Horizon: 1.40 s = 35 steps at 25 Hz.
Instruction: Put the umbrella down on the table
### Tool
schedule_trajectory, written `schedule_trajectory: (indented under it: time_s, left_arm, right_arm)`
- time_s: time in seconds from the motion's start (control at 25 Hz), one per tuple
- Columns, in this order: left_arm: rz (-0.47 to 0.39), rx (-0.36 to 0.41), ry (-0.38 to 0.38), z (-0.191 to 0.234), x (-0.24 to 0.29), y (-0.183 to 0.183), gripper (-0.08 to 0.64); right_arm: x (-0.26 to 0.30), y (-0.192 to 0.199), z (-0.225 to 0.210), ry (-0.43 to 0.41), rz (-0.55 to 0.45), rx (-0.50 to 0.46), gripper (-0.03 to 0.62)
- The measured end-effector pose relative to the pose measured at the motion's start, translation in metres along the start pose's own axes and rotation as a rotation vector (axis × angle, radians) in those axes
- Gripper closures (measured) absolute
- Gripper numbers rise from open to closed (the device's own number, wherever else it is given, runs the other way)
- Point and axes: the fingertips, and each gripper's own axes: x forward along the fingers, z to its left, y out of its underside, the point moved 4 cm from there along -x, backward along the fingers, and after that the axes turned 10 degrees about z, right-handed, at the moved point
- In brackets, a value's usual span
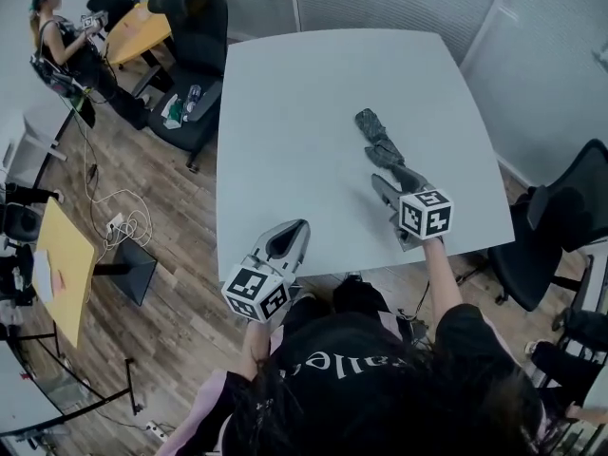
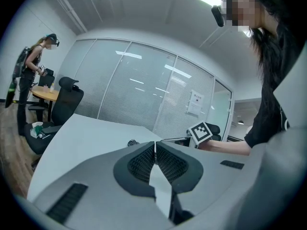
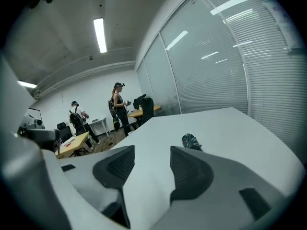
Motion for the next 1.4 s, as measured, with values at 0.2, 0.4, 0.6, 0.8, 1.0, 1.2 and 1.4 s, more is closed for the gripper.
schedule_trajectory:
  time_s: [0.2, 0.4, 0.6, 0.8, 1.0, 1.2, 1.4]
  left_arm:
    - [-0.006, 0.005, 0.013, 0.004, -0.028, 0.004, 0.532]
    - [0.000, 0.021, 0.041, 0.002, -0.062, 0.016, 0.532]
    - [0.022, 0.031, 0.060, 0.005, -0.092, 0.037, 0.532]
    - [0.038, 0.015, 0.082, 0.010, -0.110, 0.053, 0.532]
    - [0.029, 0.010, 0.098, 0.000, -0.113, 0.061, 0.532]
    - [0.015, 0.014, 0.103, -0.014, -0.119, 0.062, 0.532]
    - [0.007, 0.012, 0.090, -0.029, -0.125, 0.066, 0.532]
  right_arm:
    - [-0.030, 0.018, 0.053, -0.009, -0.031, 0.062, 0.371]
    - [-0.054, 0.039, 0.108, -0.010, -0.060, 0.083, 0.387]
    - [-0.071, 0.062, 0.156, -0.020, -0.093, 0.119, 0.413]
    - [-0.087, 0.073, 0.195, -0.029, -0.112, 0.136, 0.429]
    - [-0.101, 0.086, 0.211, -0.036, -0.101, 0.119, 0.442]
    - [-0.110, 0.088, 0.216, -0.047, -0.108, 0.120, 0.476]
    - [-0.122, 0.089, 0.222, -0.078, -0.119, 0.114, 0.530]
